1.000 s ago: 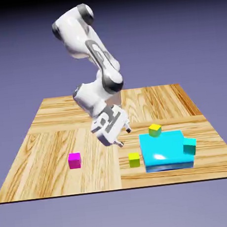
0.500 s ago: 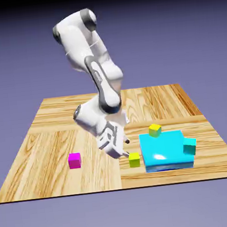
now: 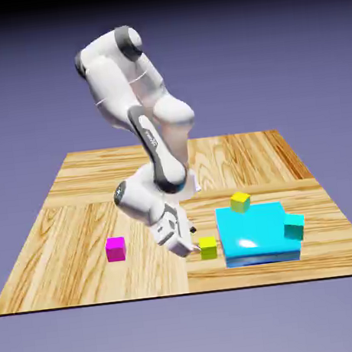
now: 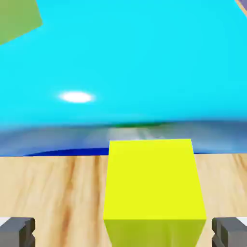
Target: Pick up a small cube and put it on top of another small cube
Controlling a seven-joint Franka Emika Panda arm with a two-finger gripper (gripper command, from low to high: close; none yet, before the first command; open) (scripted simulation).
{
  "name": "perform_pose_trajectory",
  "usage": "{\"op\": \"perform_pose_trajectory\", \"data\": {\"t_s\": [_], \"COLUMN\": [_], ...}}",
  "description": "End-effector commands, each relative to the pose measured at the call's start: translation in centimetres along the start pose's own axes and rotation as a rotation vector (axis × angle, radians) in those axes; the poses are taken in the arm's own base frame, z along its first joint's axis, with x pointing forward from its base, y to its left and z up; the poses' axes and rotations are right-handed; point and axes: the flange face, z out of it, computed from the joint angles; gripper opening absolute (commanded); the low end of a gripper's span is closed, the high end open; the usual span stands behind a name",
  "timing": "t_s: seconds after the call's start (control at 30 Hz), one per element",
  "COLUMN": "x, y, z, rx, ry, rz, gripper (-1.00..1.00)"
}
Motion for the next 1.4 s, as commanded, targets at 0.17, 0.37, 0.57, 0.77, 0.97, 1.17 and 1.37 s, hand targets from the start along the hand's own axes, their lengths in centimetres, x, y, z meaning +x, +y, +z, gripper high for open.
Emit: {"op": "perform_pose_trajectory", "data": {"t_s": [0.17,0.37,0.57,0.77,0.97,1.17,1.37], "x": [-0.2,0.4,1.6,0.7,-0.1,-0.2,0.7], "y": [0.4,0.4,-0.1,0.3,0.5,0.2,-0.6], "z": [1.6,3.0,3.8,3.3,2.1,0.5,-1.2], "rx": [0.000,-0.016,-0.041,-0.023,-0.003,0.002,-0.012], "ry": [-0.012,0.021,0.094,0.039,-0.007,-0.008,0.034], "rz": [-0.002,-0.017,-0.037,-0.023,-0.005,0.001,-0.011], "gripper": [0.00,0.00,0.00,-1.00,-1.00,-1.00,-1.00]}}
